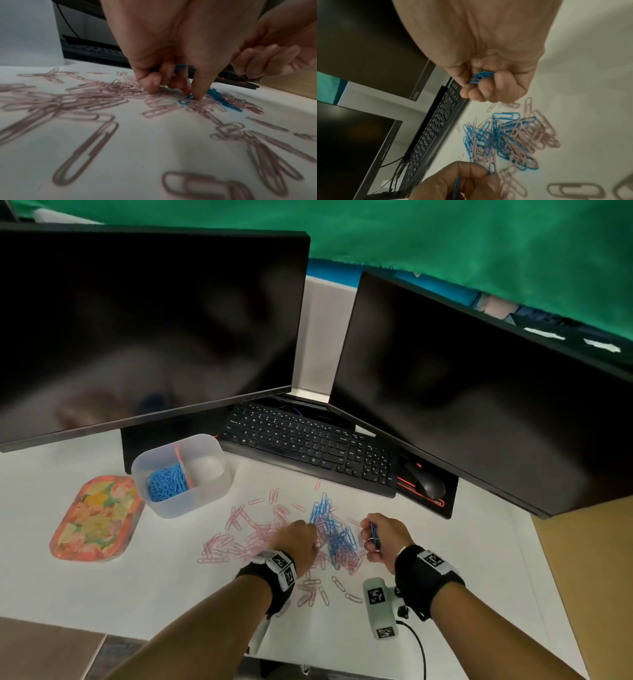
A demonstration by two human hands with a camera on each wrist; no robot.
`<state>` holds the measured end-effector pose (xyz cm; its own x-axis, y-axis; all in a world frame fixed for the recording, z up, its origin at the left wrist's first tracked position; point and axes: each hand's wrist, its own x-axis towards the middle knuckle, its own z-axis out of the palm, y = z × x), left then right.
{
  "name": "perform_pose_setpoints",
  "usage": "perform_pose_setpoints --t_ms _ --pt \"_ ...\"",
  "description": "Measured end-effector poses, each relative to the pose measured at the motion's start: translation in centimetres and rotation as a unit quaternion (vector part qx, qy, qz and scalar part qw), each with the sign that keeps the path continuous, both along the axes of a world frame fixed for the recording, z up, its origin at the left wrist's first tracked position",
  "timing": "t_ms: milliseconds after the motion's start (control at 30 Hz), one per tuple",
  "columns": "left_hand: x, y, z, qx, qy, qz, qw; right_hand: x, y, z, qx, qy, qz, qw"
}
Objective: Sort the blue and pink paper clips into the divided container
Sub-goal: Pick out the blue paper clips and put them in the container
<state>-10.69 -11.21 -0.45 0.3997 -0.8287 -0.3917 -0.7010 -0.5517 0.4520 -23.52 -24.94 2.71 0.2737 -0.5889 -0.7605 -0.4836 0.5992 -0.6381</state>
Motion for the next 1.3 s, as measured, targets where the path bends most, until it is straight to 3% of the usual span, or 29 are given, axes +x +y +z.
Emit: perform_pose_setpoints --t_ms 67,133,200,300,400,567,700,1033,1200,1300 --pt "-0.2 -0.3 0.0 0.012 -0.02 -0.011 1.0 0.3 -0.2 0.1 -0.021 0.03 0.027 0.999" --pt "-0.2 -0.5 0.1 0.03 -0.022 -0.016 0.999 1.0 -0.4 0.4 -0.081 0.079 0.109 0.988" --pt "0.0 -0.5 0.1 0.036 -0.013 -0.009 0.999 2.1 -0.5 0.4 -0.188 0.128 0.201 0.953" --pt "0.1 -0.1 0.0 0.02 -0.005 0.015 1.0 4.3 -0.4 0.3 -0.294 0.143 0.26 0.908" --pt "0.7 0.5 0.1 -0.005 -0.006 0.045 0.999 6.7 0.0 0.1 -0.331 0.178 0.31 0.873" --pt "1.9 1.6 0.5 -0.041 0.024 0.116 0.992 9.2 1.0 -0.3 -0.373 0.279 0.429 0.774" --pt "2.5 2.5 0.5 -0.045 0.044 0.146 0.987 9.5 1.3 -1.1 -0.396 0.287 0.465 0.738" --pt "2.3 2.4 0.4 -0.05 0.102 0.172 0.979 9.9 1.4 -1.6 -0.375 0.288 0.458 0.753" --pt "2.9 2.3 0.9 -0.093 0.16 0.221 0.958 9.6 0.9 -1.6 -0.329 0.243 0.425 0.807" --pt "3.5 2.0 1.0 -0.092 0.227 0.262 0.933 8.7 0.3 -1.7 -0.308 0.159 0.392 0.852"
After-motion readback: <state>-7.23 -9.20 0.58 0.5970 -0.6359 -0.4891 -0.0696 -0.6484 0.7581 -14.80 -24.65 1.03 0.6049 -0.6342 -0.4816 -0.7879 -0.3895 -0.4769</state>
